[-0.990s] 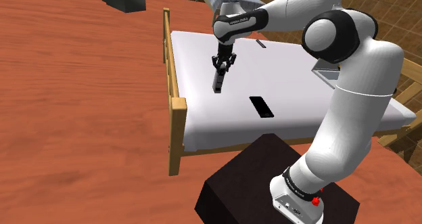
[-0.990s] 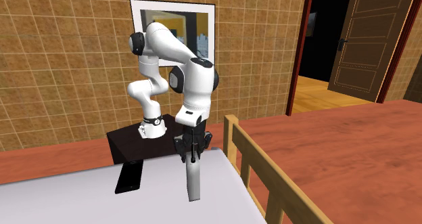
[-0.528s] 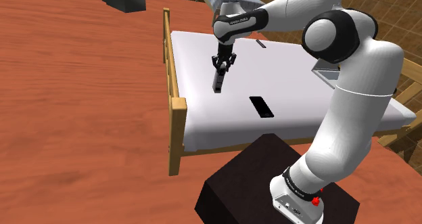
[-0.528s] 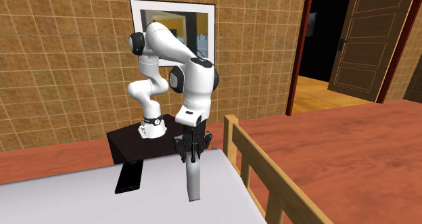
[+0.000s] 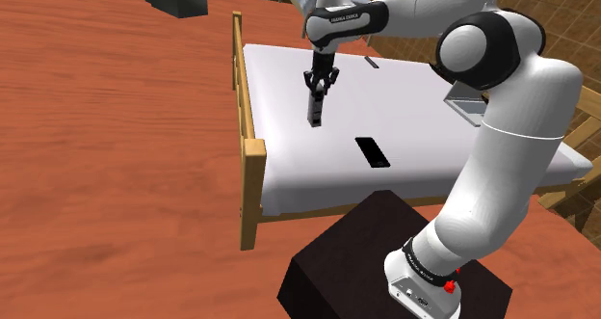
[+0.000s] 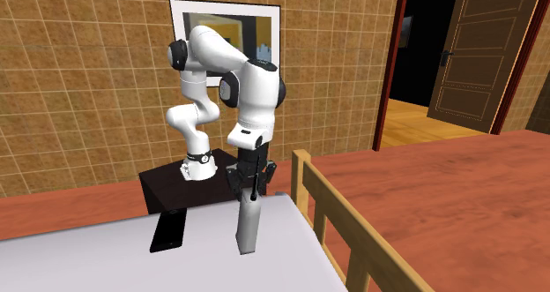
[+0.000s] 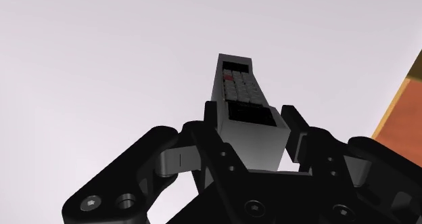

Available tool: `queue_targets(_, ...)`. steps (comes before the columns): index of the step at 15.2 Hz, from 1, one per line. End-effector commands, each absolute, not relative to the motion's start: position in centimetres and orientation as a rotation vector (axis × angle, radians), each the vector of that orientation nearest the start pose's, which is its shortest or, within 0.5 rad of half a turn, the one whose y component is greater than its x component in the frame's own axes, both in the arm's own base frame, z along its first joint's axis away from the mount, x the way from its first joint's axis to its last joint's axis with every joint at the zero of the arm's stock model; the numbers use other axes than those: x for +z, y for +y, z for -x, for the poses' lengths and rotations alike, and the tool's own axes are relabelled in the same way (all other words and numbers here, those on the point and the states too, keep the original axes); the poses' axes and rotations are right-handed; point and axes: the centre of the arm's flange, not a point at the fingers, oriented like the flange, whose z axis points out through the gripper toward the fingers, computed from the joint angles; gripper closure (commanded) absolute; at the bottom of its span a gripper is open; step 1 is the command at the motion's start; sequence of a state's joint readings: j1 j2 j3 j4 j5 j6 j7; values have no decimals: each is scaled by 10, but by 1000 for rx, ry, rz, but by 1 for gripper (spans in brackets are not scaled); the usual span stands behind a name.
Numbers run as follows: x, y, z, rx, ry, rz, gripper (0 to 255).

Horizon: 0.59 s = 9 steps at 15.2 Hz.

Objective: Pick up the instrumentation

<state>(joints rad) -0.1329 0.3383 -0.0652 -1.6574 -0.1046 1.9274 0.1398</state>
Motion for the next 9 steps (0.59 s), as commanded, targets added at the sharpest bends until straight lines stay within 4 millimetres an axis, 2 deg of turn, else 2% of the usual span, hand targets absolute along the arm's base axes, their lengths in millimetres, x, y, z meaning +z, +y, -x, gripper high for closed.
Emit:
queue_targets(1,420,-132,-634,116,478,3221,255)
queue_targets(7,452,-132,-634,116,478,3221,255)
queue_targets(9,452,-132,-634,116,478,3221,255)
